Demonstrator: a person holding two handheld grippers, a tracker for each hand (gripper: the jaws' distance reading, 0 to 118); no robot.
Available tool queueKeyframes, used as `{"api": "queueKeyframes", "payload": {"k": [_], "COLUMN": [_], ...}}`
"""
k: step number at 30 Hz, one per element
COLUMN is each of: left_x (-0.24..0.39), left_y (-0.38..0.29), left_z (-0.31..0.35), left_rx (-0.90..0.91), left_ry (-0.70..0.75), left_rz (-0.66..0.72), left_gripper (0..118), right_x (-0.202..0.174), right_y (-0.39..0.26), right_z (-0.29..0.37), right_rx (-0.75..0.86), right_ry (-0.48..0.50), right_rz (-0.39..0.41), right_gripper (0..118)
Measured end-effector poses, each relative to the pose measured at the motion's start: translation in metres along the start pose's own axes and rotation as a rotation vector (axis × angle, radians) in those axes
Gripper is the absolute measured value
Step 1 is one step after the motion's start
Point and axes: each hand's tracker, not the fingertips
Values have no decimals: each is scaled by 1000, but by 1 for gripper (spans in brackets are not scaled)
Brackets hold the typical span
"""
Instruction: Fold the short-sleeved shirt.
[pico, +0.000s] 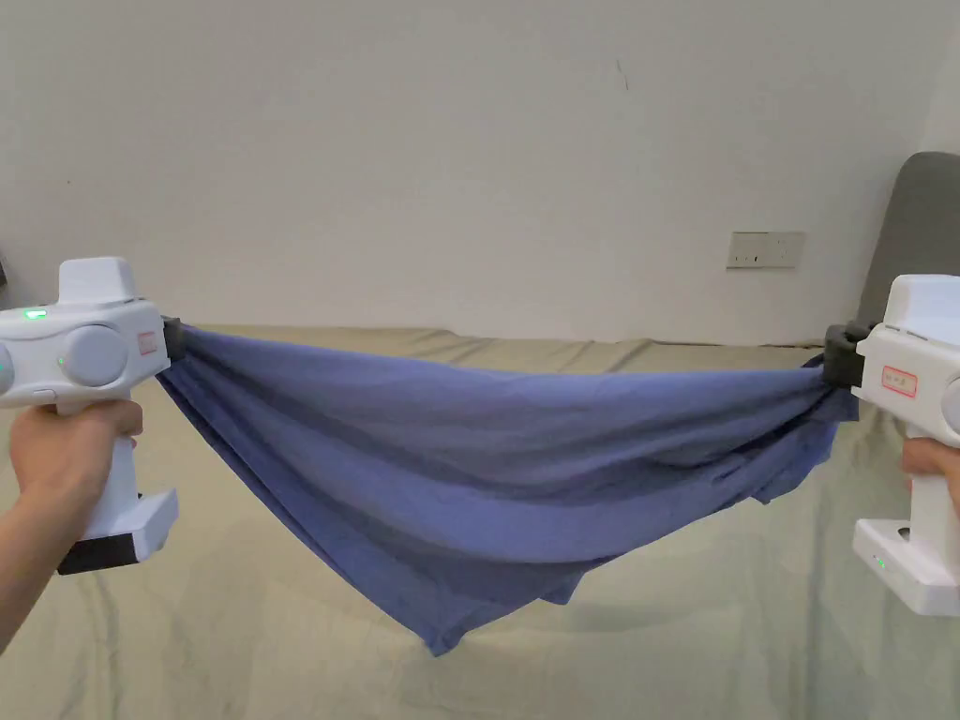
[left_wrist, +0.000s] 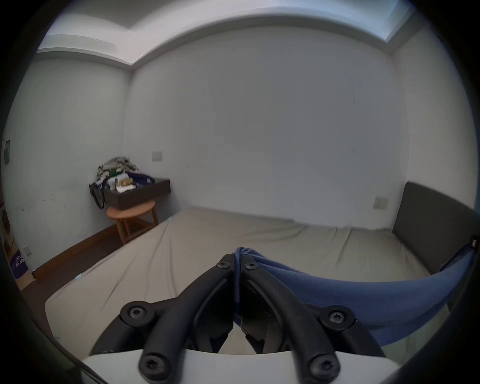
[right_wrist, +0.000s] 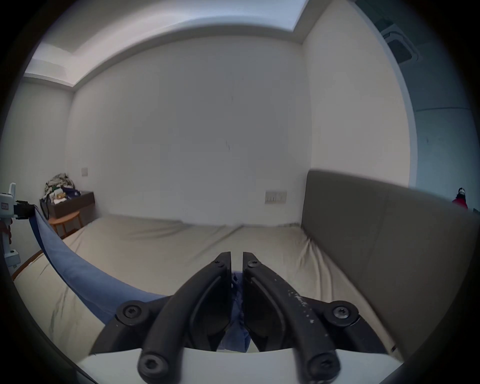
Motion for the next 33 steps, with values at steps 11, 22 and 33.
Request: {"api": "queueKeyframes", "payload": {"k": [11,22,33], "left_x": [-60,-125,-150], "left_y": [-234,-354,-374], "left_z": [16,117,164], "left_rx": [-435,-564,-631], "left_ry": [31,40,47], "left_rz": [38,97,52], "left_gripper": [2,2,2], "right_x": [-19,-10,8], "right_y": [-230,-328,-382], "right_z": [27,169,242], "right_rx": [-384,-471,-619], "right_ry": [32,52,-88], "right_rz": [-89,-187,-241], "right_gripper": [10,10,3]}}
